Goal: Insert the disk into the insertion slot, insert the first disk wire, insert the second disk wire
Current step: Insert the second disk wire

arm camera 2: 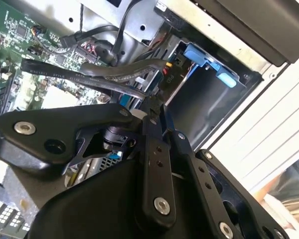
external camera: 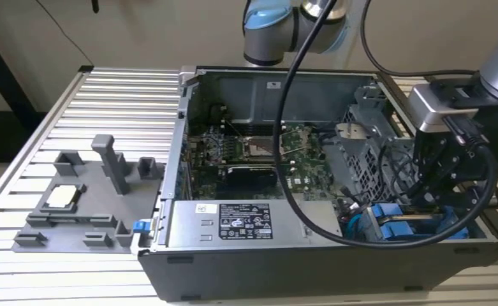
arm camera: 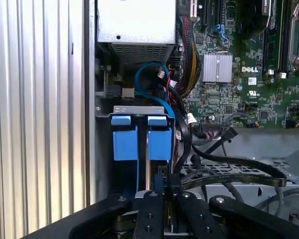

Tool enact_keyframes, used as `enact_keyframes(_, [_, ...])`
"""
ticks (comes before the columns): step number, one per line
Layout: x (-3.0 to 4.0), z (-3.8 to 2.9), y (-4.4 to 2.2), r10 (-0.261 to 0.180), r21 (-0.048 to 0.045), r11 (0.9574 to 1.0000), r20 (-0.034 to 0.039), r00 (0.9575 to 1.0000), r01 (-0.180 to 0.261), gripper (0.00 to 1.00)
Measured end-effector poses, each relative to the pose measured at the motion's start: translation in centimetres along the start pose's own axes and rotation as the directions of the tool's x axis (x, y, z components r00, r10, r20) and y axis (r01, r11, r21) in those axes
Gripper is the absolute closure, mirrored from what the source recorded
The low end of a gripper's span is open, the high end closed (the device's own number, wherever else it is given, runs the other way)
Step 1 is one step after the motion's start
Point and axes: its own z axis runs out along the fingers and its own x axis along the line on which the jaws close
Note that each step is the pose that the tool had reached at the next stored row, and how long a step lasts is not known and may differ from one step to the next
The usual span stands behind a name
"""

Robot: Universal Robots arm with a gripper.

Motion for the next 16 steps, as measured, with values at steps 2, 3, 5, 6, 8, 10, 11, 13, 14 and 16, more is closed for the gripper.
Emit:
enact_keyframes(2, [0.01,0.08,-0.05,0.004,0.0001,1.0000,0.0000,1.0000,-0.004,0.84])
enact_keyframes(3, [0.01,0.13,-0.10,0.005,0.0002,1.0000,0.0000,1.0000,-0.005,0.84])
enact_keyframes(5, [-0.01,0.20,-0.14,0.007,0.0003,1.0000,0.0000,1.0000,-0.007,0.84])
enact_keyframes(6, [-0.03,0.24,-0.14,0.007,0.0003,1.0000,-0.0001,1.0000,-0.007,0.84])
enact_keyframes(8, [-0.12,0.30,-0.14,0.007,0.0003,1.0000,0.0000,1.0000,-0.007,0.84])
enact_keyframes(10, [-0.16,0.36,-0.15,0.007,0.0003,1.0000,0.0002,1.0000,-0.007,0.84])
enact_keyframes(11, [-0.16,0.37,-0.17,0.007,0.0003,1.0000,0.0000,1.0000,-0.007,0.84])
enact_keyframes(13, [-0.17,0.41,-0.21,0.007,0.0003,1.0000,-0.0001,1.0000,-0.007,0.84])
enact_keyframes(14, [-0.16,0.44,-0.22,0.007,0.0003,1.0000,-0.0001,1.0000,-0.007,0.84])
enact_keyframes(16, [-0.16,0.52,-0.24,0.007,0.0003,1.0000,0.0002,1.0000,-0.007,0.84])
